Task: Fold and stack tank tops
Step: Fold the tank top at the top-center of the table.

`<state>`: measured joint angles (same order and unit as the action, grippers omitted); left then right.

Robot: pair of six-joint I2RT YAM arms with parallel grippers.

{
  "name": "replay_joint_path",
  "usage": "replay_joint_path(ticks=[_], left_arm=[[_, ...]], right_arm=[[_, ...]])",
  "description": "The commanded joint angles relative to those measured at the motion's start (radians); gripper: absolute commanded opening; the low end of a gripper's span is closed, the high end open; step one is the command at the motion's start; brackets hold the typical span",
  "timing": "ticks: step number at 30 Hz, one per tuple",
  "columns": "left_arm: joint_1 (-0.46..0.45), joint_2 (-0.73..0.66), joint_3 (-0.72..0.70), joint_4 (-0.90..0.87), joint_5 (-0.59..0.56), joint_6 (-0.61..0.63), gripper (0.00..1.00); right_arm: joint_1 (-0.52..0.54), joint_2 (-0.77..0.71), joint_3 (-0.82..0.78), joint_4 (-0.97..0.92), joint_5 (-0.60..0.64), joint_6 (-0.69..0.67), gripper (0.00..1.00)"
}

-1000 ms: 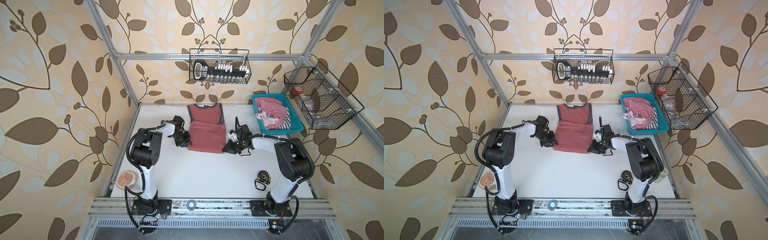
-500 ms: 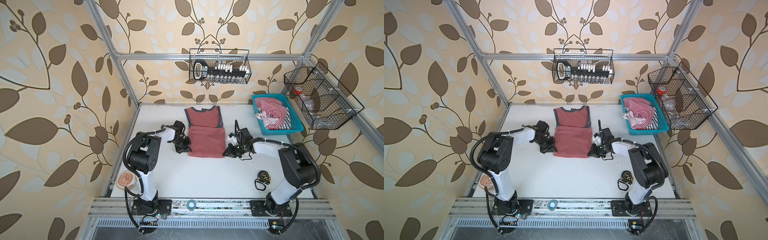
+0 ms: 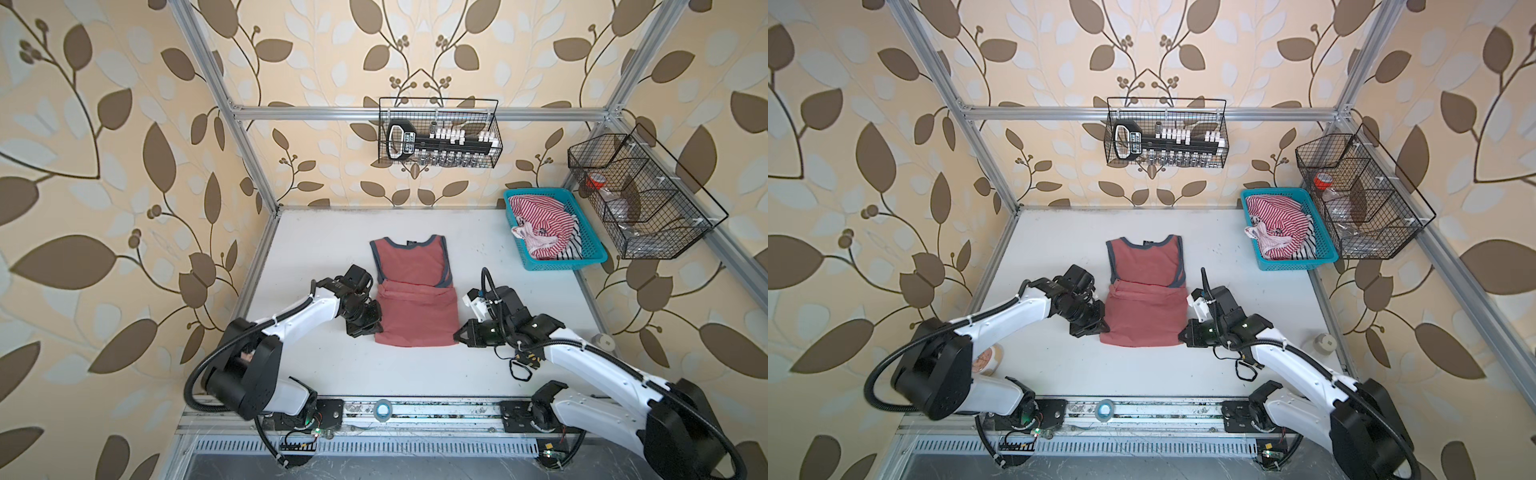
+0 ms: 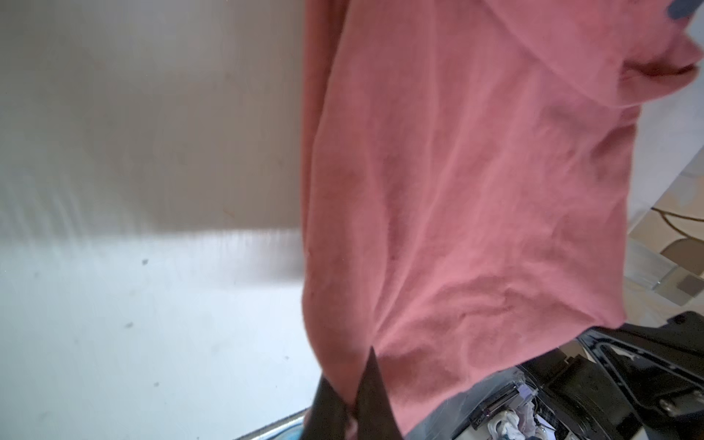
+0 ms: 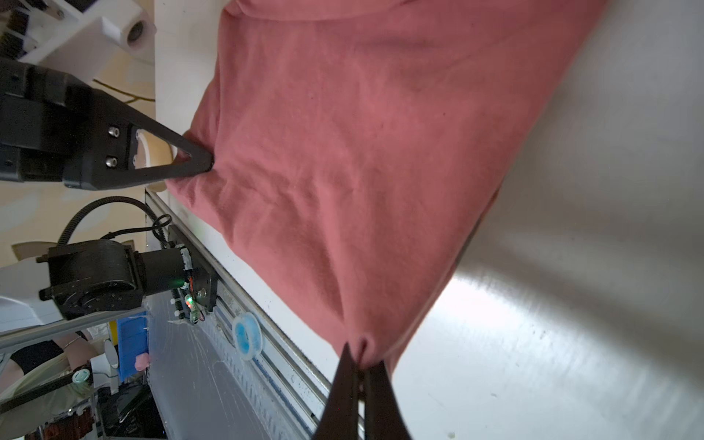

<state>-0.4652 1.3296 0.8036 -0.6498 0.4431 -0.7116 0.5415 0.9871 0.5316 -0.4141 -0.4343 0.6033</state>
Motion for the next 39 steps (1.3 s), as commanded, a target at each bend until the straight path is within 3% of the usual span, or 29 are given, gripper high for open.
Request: replay_joint_path(ticks=[1, 6, 11, 18, 24, 34, 39], left_arm=[[-0.024, -0.121, -0.023, -0.057, -0.037, -0.065, 0.00], [-0.029, -0.212, -0.013, -0.100, -0.058, -0.086, 0.00], [-0.030, -0.215, 0.066, -0.130, -0.087, -0.083, 0.00], [-0.017, -0.139, 0.235, -0.156, -0.181, -0.057, 0.00], [0.028, -0.008, 0.370, -0.160, -0.152, -0.012, 0.00], [0.189, 0.102, 0.421, -0.072, -0.052, -0.014, 0.01], [0.246, 0.232, 0.475, -0.026, 0.011, -0.002, 0.05]], right_arm=[[0.026, -0.097, -0.008, -0.101, 0.046, 0.062, 0.00], [0.037, -0.191, 0.050, -0.166, 0.057, 0.073, 0.00], [0.015, -0.134, 0.135, -0.188, 0.062, 0.021, 0.00], [-0.099, 0.050, 0.301, -0.159, -0.011, -0.090, 0.00], [-0.141, 0.229, 0.450, -0.138, -0.062, -0.159, 0.00], [-0.222, 0.505, 0.652, -0.099, -0.161, -0.212, 0.00], [-0.254, 0.671, 0.755, -0.088, -0.205, -0.223, 0.00]])
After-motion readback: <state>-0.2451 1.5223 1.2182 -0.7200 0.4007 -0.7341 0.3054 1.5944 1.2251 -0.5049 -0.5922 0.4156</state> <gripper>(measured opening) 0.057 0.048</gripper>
